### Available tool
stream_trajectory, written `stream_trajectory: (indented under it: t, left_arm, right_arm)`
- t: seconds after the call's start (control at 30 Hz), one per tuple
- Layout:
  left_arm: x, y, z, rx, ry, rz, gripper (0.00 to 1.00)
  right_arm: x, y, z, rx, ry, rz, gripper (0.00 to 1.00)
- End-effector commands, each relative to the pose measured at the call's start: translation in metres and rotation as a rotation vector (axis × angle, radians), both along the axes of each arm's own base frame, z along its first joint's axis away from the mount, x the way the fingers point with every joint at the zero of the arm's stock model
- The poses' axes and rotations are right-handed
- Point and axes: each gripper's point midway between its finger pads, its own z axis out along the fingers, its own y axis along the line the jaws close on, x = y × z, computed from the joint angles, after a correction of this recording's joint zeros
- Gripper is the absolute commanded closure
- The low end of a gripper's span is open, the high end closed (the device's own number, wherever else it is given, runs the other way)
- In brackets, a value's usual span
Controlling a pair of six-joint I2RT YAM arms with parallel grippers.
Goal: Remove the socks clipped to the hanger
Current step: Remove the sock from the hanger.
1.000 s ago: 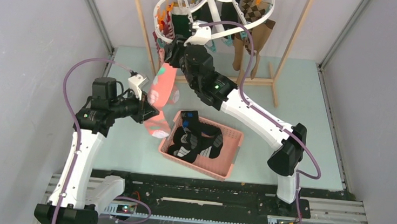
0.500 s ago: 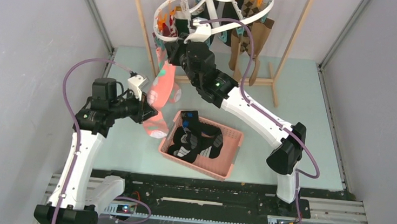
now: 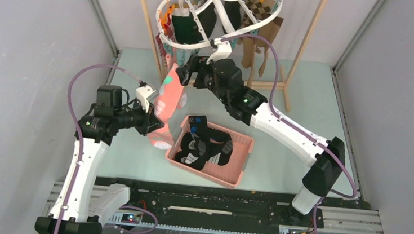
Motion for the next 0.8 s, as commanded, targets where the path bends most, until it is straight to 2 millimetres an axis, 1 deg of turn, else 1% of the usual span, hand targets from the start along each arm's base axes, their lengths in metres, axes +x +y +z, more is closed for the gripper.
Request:
stream_trajectory:
  t: [0.0, 0.1, 0.13, 0.2, 0.4, 0.5, 0.77]
  left_arm:
    - [-0.012, -0.004, -0.001, 0.007, -0.011, -0.060, 0.96]
    - [-0.006, -0.003, 0.003, 0.000, -0.018, -0.034, 0.96]
    - [-0.004, -0.004, 0.005, -0.005, -0.021, -0.028, 0.96]
    - [-0.001, -0.005, 0.009, -0.017, -0.030, -0.017, 0.97]
    - [0.000, -0.007, 0.012, -0.024, -0.036, -0.008, 0.97]
    - [0.000, -0.006, 0.013, -0.016, -0.045, -0.003, 0.97]
    - [0.001, -0.005, 0.009, -0.009, -0.048, 0.000, 0.97]
  right_arm:
    - [-0.012, -0.010, 0.060, 0.140, -0.091, 0.045, 0.10]
    - [-0.017, -0.001, 0.076, 0.128, -0.130, 0.047, 0.09]
    - [-0.018, 0.004, 0.078, 0.118, -0.135, 0.043, 0.09]
    - [-0.017, 0.011, 0.077, 0.099, -0.134, 0.027, 0.08]
    - [0.002, 0.023, 0.074, 0.086, -0.121, -0.036, 0.12]
    - [0.007, 0.025, 0.079, 0.085, -0.125, -0.049, 0.15]
    - [0.010, 0.021, 0.062, 0.052, -0.107, -0.082, 0.21]
